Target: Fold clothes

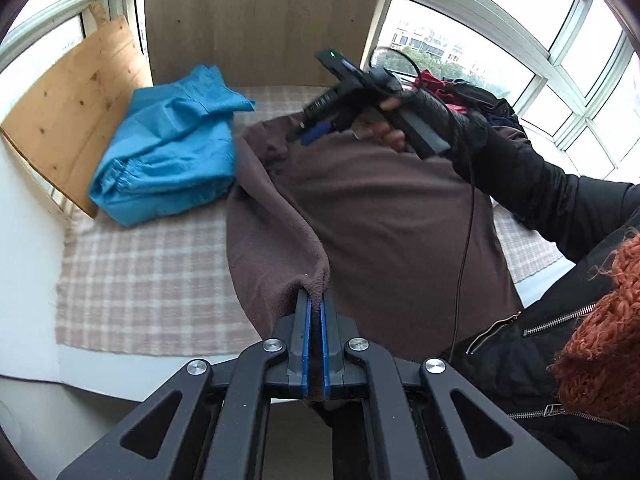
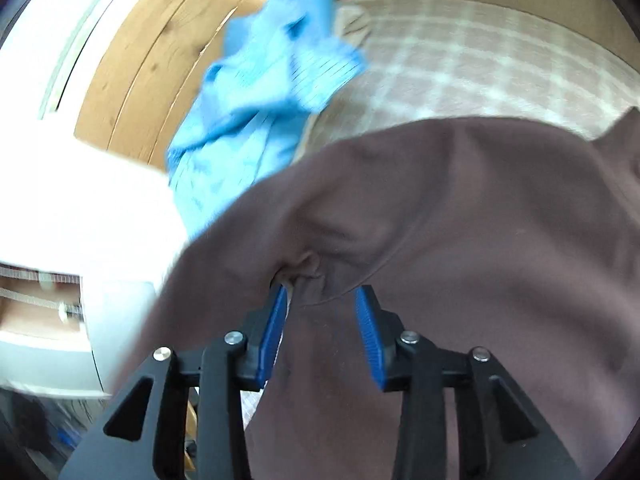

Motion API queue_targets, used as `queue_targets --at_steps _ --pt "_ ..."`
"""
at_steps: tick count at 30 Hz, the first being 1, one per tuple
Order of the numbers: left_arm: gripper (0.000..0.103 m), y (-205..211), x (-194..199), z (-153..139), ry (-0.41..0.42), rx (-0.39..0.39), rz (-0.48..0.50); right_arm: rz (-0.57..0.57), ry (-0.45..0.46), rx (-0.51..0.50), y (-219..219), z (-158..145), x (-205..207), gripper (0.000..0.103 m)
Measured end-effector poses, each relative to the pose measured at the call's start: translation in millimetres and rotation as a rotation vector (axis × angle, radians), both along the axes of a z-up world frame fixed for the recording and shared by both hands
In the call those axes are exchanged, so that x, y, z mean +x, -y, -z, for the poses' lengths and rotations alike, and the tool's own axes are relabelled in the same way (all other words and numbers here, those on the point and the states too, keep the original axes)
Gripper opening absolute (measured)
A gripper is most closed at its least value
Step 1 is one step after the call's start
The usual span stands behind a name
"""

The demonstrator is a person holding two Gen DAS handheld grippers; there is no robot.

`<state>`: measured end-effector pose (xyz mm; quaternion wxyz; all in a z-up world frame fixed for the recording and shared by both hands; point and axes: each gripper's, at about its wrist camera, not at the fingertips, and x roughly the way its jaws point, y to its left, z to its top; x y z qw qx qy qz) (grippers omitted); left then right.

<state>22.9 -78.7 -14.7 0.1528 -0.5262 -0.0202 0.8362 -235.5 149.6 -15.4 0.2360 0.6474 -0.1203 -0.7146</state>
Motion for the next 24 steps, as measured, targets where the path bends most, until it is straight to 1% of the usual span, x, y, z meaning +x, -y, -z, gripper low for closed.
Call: queue_targets --at_steps 2,3,7,8,11,12,14,18,21,23,24 --pt "0.003 -18 8 18 0.017 0.014 -0.004 0.023 0.021 -0.022 -7 -3 -9 0.037" --pt "0.003 -25 12 27 0.028 0.036 -0.006 0.034 0.031 -0.033 -10 -4 -14 0.037" --pt "0.003 -49 25 54 0.035 0.077 -0.021 0.076 0.08 -0.067 -22 -7 -32 0.037" --pt "0.003 -53 28 59 0.036 0.081 -0.027 0.082 0.106 -0.072 -16 2 -36 0.037" --pt "0.003 -60 33 72 0.041 0.085 -0.054 0.111 0.18 -0.143 24 39 -56 0.037" --pt "0.003 -62 36 75 0.044 0.084 -0.058 0.12 0.196 -0.164 29 44 -59 0.037" --pt "0.003 -67 40 82 0.054 0.08 -0.061 0.131 0.196 -0.183 18 34 -55 0.037" --pt "0.003 -78 48 92 0.076 0.083 -0.028 0.1 0.16 -0.103 11 20 -53 0.038" --pt "0.003 -84 50 96 0.085 0.081 -0.01 0.071 0.154 0.024 5 27 -50 0.038" --pt "0.003 -84 50 98 0.088 0.076 -0.015 0.052 0.138 0.1 1 31 -46 0.038" --pt "0.003 -83 50 99 0.09 0.075 -0.021 0.037 0.11 0.12 -2 32 -43 0.028"
